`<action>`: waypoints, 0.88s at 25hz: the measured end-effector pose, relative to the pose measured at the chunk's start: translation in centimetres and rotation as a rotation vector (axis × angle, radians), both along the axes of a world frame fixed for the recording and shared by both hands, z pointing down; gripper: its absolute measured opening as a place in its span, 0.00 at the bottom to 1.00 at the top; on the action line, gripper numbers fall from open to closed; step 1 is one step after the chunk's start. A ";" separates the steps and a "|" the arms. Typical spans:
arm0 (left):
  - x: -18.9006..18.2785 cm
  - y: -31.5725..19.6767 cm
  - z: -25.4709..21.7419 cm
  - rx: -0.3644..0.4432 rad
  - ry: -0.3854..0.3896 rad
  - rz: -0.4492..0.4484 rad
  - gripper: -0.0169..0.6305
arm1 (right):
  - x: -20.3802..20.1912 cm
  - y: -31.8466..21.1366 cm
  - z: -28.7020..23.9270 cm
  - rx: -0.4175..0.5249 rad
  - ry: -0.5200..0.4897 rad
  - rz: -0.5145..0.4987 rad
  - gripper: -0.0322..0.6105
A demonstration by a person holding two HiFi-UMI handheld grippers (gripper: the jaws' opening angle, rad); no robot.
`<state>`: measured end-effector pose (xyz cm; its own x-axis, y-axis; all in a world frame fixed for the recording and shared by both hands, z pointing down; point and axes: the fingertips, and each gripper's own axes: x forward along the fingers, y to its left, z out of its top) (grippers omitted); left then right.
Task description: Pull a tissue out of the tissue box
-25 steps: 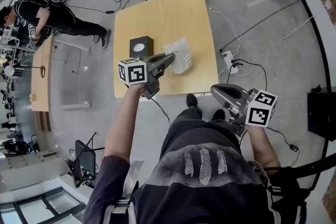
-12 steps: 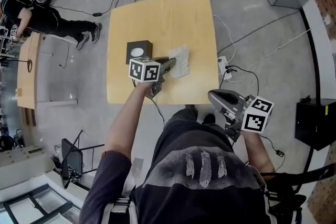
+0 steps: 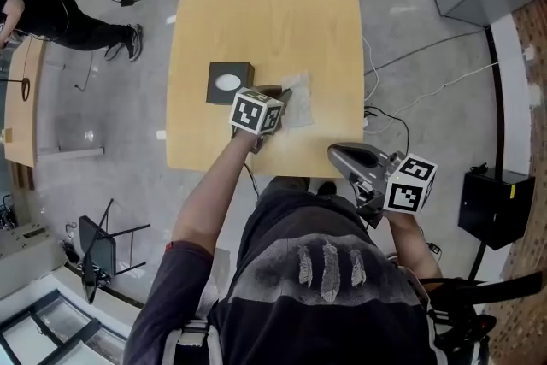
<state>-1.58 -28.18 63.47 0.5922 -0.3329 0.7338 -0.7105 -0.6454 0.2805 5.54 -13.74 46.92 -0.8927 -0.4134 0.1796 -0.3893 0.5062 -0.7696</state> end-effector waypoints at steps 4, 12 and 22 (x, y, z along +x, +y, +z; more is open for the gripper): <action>-0.6 -0.7 0.9 0.027 -0.050 0.007 0.06 | -1.0 -0.8 0.1 -0.009 0.016 0.005 0.05; -0.6 -2.1 1.7 0.062 -0.115 0.002 0.18 | -1.1 -1.6 0.2 -0.028 0.038 0.029 0.05; 0.0 -2.3 2.1 0.119 -0.162 -0.024 0.58 | -0.1 -1.0 0.3 -0.010 0.058 0.074 0.05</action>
<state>-1.54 -30.47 65.55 0.4604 -0.4359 0.7734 -0.7558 -0.6495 0.0838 5.46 -14.70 47.21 -0.8477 -0.4759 0.2342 -0.4691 0.4667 -0.7498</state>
